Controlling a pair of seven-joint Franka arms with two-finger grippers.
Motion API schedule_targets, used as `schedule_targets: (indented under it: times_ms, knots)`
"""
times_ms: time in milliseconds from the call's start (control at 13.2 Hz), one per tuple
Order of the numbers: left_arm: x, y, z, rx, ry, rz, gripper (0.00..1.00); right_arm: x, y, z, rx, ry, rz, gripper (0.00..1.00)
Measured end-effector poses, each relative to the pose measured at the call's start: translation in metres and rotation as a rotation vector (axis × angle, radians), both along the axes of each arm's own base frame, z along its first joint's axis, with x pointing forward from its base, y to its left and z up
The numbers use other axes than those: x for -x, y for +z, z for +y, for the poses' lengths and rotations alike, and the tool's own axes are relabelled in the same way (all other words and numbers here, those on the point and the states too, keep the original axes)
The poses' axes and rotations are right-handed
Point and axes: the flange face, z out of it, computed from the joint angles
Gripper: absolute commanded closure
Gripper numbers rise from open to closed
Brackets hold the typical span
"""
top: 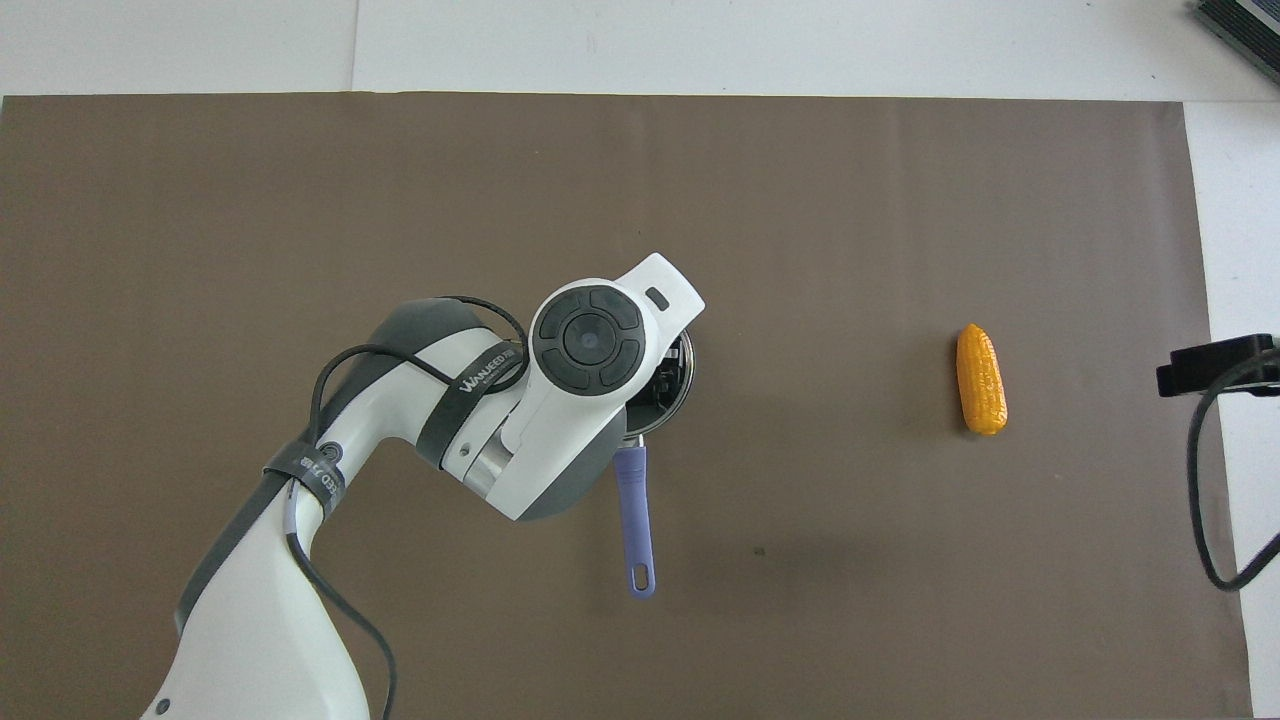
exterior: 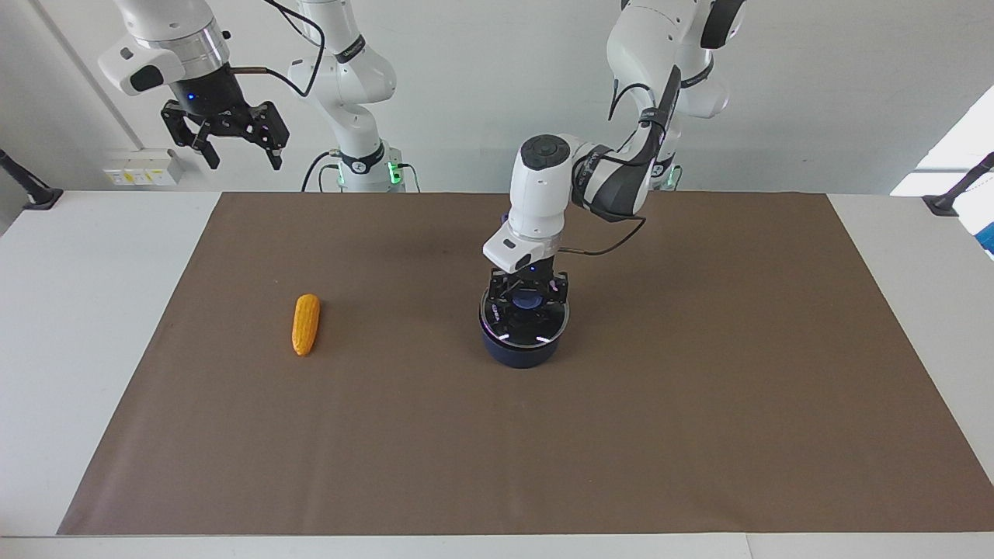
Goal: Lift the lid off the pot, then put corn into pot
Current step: 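Lower the left gripper and grasp the blue lid knob, then lift the glass lid off the pot with the left gripper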
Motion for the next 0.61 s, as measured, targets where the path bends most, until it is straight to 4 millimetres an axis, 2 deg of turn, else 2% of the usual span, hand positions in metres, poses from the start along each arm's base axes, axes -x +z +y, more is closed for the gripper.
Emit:
schedule_targets:
  times_ms: [228, 607]
  knots:
    - [-0.001, 0.009, 0.002, -0.035, -0.017, -0.021, 0.89, 0.0, 0.0, 0.0, 0.0, 0.0, 0.0, 0.0]
    - [-0.003, 0.047, 0.013, -0.016, 0.0, -0.061, 0.89, 0.0, 0.0, 0.0, 0.0, 0.0, 0.0, 0.0]
